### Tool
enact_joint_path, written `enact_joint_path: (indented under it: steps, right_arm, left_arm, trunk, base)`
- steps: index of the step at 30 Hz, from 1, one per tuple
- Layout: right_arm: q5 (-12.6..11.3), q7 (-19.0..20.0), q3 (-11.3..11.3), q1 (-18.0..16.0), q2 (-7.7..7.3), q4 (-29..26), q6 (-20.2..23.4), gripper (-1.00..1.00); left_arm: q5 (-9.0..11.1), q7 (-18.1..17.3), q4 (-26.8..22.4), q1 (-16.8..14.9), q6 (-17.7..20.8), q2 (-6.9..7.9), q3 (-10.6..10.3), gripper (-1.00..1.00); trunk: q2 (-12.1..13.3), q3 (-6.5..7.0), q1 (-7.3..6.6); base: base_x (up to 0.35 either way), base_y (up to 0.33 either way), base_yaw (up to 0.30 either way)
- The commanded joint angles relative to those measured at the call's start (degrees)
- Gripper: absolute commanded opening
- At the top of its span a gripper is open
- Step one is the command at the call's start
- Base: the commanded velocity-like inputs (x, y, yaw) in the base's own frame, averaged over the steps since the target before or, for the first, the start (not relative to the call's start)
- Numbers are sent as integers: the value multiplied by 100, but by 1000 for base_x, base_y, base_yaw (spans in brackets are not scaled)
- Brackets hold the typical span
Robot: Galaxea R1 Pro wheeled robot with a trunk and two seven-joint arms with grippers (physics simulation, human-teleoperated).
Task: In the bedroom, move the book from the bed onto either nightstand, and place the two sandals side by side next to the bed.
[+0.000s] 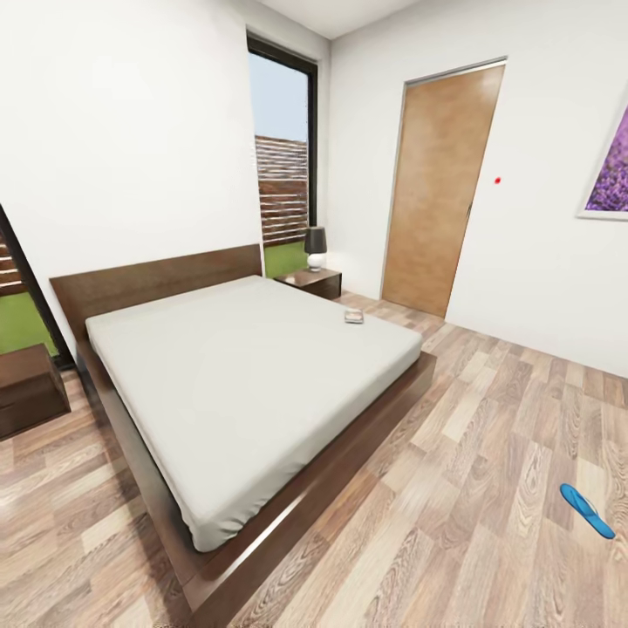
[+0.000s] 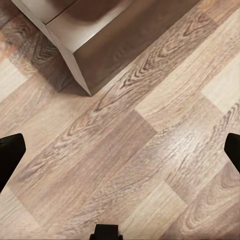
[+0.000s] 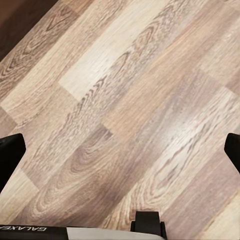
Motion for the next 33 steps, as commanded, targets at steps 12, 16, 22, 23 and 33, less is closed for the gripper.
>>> enact_joint_path:
  steps: [12, 16, 22, 23, 33]
  right_arm:
    - [3, 47, -40, 0, 4, -4, -5, 100]
    - [3, 47, -36, 0, 4, -5, -5, 100]
    - [3, 47, -34, 0, 4, -4, -5, 100]
    - [3, 47, -34, 0, 4, -3, -5, 100]
    - [-3, 45, -41, 0, 4, -8, -6, 100]
  left_arm:
    - [-5, 1, 2, -2, -17, -5, 16, 100]
    - [-6, 1, 2, -2, -17, -5, 16, 100]
    - [-5, 1, 2, -2, -13, -5, 16, 100]
    - [-6, 1, 2, -2, -13, -5, 16, 100]
    - [-7, 1, 2, -2, -12, -5, 16, 100]
  trunk:
    - [-3, -111, 0]
    - [-3, -142, 0]
    - [-3, -153, 0]
    - [-3, -153, 0]
    - [-3, -148, 0]
  base:
    - [0, 0, 0]
    - [0, 0, 0]
    - [15, 0, 0]
    - [108, 0, 0]
    - [285, 0, -45]
